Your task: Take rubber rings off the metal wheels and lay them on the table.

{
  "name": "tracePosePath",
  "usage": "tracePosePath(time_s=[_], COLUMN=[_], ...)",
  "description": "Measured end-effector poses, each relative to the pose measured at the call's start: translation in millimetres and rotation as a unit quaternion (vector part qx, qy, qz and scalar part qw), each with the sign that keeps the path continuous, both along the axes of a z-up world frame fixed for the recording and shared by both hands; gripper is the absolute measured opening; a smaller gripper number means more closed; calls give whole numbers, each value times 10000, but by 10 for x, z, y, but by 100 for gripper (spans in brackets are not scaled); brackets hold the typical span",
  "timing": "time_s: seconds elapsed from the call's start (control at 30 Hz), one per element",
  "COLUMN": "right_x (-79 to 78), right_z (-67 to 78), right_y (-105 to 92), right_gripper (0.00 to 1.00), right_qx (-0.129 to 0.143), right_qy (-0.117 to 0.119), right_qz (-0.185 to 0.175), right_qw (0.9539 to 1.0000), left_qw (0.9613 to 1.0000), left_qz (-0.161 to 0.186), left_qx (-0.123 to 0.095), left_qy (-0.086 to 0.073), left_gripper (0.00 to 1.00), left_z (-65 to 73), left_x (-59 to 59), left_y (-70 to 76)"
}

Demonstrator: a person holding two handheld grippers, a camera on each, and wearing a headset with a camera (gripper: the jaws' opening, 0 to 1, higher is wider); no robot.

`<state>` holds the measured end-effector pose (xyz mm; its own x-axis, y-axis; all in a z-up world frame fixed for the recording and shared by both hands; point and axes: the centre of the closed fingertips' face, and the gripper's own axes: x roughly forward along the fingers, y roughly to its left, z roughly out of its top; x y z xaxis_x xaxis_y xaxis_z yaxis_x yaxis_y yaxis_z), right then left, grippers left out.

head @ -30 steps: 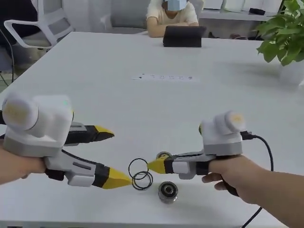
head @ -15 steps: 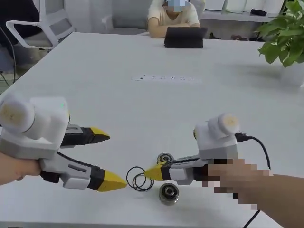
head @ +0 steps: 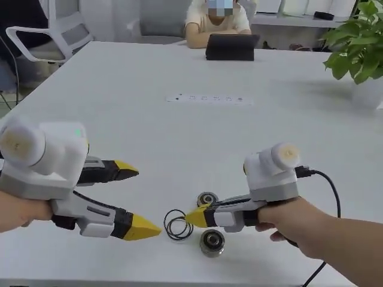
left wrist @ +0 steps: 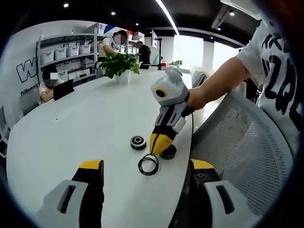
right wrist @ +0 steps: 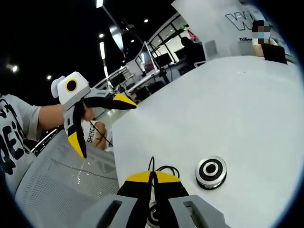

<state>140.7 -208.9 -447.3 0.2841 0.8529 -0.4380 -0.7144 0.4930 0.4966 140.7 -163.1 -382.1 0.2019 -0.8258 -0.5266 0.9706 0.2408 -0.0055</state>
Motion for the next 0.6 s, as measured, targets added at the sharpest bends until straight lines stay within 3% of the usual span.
tracePosePath(time_s=[0.23,0.37,0.6], right_x=[1,30,39], right_z=[-17,-23,-23], right_y=[2,-5,-9], right_gripper=[0,10,17], right_qx=[-62,-136,-227], right_qy=[-9,-117,-268], right_qz=[19,-7,27], right_qw=[10000,9998,9994], left_qw=[10000,10000,10000], left_qz=[20,18,5], left_qx=[10,18,16], left_qy=[5,3,-2], left_gripper=[70,70,70], left_z=[-6,-6,2], left_x=[-10,-12,-10], left_y=[20,25,14])
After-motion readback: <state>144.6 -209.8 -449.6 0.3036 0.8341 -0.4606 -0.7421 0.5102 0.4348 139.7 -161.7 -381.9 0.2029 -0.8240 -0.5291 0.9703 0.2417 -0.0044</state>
